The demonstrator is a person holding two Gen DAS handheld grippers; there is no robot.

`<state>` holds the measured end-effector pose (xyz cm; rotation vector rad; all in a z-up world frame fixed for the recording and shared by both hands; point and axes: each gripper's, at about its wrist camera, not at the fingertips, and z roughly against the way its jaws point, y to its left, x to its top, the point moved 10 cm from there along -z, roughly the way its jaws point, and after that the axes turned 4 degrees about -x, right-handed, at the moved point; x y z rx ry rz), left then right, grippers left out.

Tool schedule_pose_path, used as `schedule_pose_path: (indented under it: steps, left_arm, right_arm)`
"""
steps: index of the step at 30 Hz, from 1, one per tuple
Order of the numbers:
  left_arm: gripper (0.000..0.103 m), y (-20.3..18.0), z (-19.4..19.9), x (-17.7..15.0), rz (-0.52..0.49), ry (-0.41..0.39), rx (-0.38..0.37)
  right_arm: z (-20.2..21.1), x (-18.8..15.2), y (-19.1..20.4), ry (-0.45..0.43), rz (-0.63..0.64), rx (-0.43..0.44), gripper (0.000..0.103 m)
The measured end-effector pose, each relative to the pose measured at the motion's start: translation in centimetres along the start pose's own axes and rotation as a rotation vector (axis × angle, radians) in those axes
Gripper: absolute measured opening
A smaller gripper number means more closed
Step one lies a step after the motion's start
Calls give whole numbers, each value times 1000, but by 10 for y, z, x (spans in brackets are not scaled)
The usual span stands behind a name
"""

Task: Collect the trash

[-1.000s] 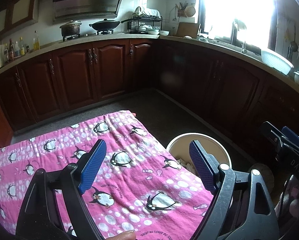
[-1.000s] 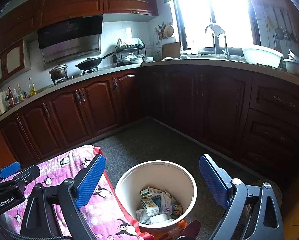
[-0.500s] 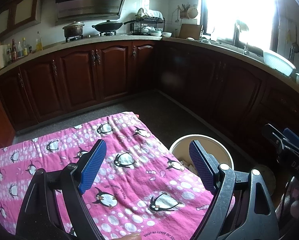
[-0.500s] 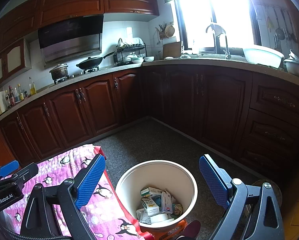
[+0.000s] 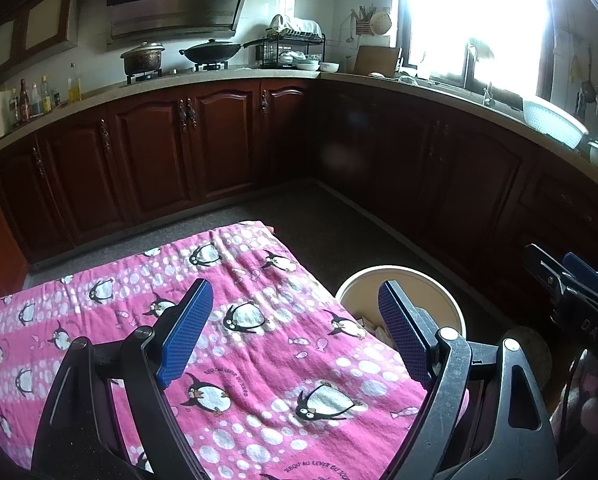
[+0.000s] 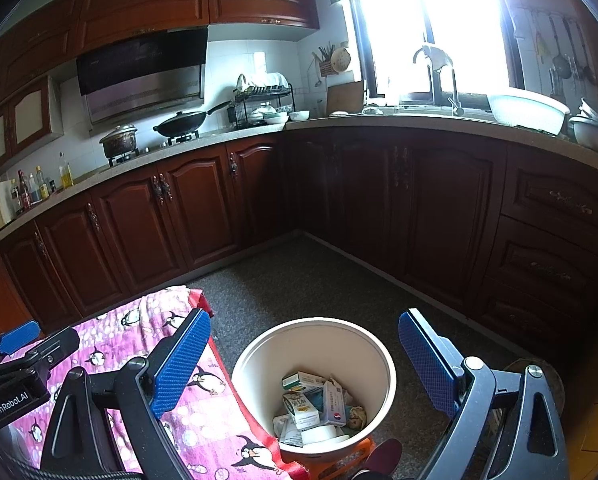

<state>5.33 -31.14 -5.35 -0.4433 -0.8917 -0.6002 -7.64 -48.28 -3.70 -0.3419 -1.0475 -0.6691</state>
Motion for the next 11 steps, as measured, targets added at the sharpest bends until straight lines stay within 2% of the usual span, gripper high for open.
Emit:
schedule_pose_path:
  steps: [11]
  left_arm:
    - [85,1,-3,-5,3,4,1]
  right_arm:
    - [-1,-3,1,7,5,3,94]
